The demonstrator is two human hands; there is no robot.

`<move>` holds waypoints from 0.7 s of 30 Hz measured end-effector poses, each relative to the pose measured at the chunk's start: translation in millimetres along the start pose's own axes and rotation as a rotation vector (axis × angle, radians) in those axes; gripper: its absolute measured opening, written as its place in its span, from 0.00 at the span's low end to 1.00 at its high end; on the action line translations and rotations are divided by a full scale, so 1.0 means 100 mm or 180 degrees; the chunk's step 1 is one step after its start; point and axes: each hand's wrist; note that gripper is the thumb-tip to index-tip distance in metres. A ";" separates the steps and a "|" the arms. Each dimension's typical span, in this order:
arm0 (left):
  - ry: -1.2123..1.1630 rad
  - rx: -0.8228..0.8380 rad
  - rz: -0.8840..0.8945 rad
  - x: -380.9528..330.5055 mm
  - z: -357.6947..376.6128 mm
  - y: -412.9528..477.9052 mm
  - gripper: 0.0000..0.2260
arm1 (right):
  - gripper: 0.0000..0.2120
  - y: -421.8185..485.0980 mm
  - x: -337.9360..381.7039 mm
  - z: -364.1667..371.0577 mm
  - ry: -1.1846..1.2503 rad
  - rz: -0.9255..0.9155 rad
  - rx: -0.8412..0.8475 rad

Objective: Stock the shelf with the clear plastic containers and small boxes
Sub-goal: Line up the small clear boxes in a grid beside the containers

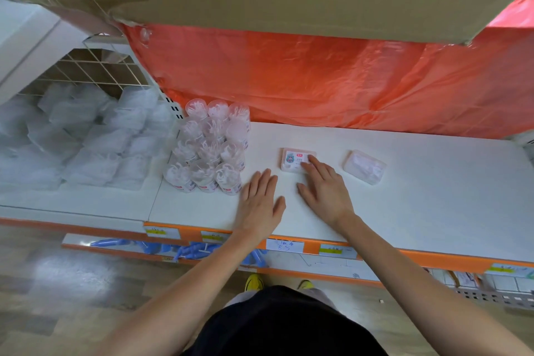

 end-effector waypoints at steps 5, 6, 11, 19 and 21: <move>0.0116 -0.0054 0.0019 -0.02 0.00 0.00 0.29 | 0.29 0.53 0.05 -0.03 0.0145 0.0063 0.0294; 0.0113 -0.0060 0.0010 -0.02 0.00 0.00 0.29 | 0.29 0.63 0.04 -0.04 0.0144 0.0065 0.0324; 0.0115 -0.0130 0.0015 -0.02 0.01 0.00 0.27 | 0.30 0.88 0.00 -0.04 0.0075 0.0085 0.0438; 0.0190 -0.0201 0.0061 -0.01 0.02 0.00 0.27 | 0.30 0.90 -0.02 -0.02 -0.0057 0.0041 0.0446; 0.0201 -0.0173 0.0062 -0.01 0.02 -0.01 0.27 | 0.30 0.92 -0.01 -0.02 -0.0143 -0.0004 0.0433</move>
Point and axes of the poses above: each hand's wrist, its own y-axis towards the middle knuckle, its own z-axis out of the palm, x = y × z, and after that the axes turned 1 degree about -y, right-handed
